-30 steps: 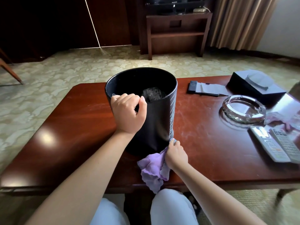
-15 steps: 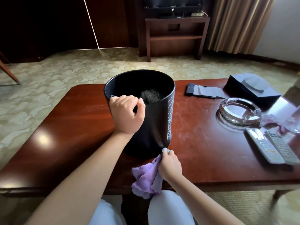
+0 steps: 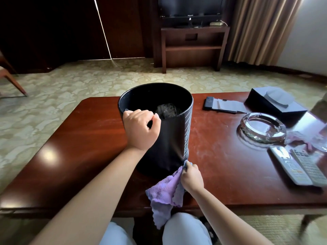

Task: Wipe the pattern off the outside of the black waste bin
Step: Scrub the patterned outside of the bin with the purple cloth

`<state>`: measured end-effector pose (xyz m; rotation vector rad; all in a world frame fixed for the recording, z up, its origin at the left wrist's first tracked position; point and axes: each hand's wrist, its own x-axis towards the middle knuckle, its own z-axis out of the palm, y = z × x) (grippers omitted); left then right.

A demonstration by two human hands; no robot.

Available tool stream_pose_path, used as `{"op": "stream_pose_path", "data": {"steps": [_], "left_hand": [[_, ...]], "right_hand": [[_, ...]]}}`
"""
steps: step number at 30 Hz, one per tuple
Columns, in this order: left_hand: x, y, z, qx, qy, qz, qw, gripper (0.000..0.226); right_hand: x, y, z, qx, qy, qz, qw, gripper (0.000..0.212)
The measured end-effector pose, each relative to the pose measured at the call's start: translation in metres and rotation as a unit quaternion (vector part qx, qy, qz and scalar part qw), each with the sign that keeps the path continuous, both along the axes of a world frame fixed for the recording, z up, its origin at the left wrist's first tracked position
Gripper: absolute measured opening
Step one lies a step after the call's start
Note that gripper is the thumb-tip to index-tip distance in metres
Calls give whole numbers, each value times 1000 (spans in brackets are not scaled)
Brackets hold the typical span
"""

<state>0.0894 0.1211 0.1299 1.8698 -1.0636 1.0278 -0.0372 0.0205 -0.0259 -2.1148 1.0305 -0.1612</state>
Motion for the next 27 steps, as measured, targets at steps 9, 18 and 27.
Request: {"op": "stream_pose_path", "data": {"steps": [9, 18, 27], "left_hand": [[13, 15, 9, 24, 26, -17, 999, 35], [-10, -8, 6, 34, 0, 68, 997, 41], [-10, -10, 1, -8, 5, 54, 998, 39]], "right_hand": [[0, 23, 10, 9, -66, -65, 996, 30], [0, 31, 17, 60, -100, -96, 989, 44], [7, 31, 16, 109, -60, -163, 979, 21]]}}
